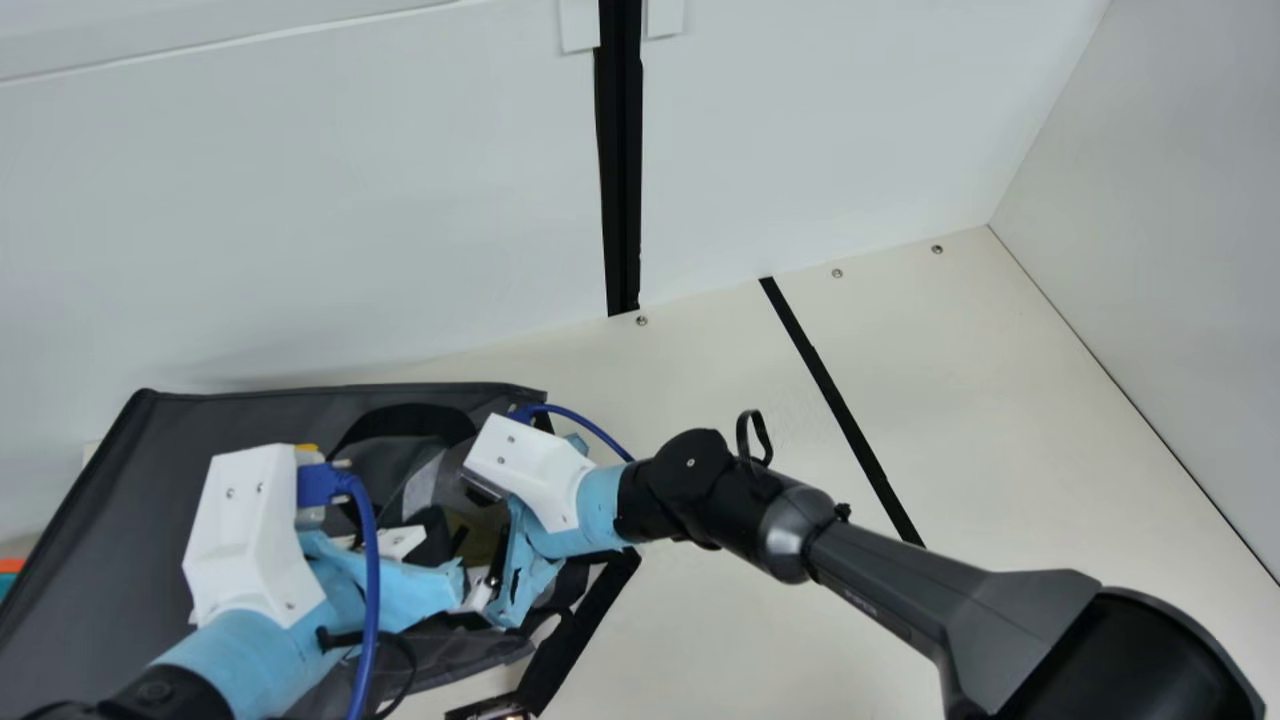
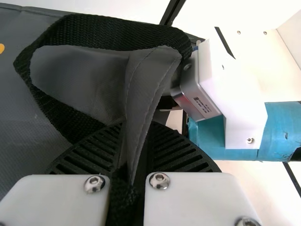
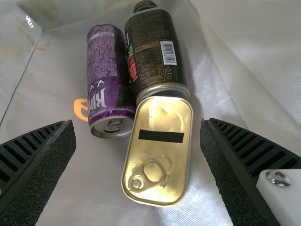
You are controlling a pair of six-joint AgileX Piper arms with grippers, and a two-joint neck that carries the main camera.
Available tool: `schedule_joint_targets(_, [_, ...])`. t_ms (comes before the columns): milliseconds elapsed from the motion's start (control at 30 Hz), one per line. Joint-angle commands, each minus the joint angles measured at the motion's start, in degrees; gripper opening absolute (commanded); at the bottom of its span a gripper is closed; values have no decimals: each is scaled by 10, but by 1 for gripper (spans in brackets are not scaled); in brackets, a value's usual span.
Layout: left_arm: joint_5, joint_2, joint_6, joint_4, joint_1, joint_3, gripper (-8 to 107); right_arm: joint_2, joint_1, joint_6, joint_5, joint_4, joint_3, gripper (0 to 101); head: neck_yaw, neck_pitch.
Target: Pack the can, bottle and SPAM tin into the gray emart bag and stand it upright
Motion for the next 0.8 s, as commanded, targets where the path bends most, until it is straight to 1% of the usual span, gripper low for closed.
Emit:
schedule_joint_targets(0, [0,0,0,0,0,0,-8,-4,-3,-1,3,-1,3,95,0,-13])
schedule_joint_targets(300, [0,0,0,0,0,0,-8,-31,-27,-9,21,-6,26,95,0,-13])
schedule_joint_targets(700, [0,0,0,0,0,0,-8,-80,-62,-23,53,-14,67,95,0,-13])
schedule_joint_targets(767, [0,0,0,0,0,0,-8,-88,-69,-25,59,-16,73,82,0,-13])
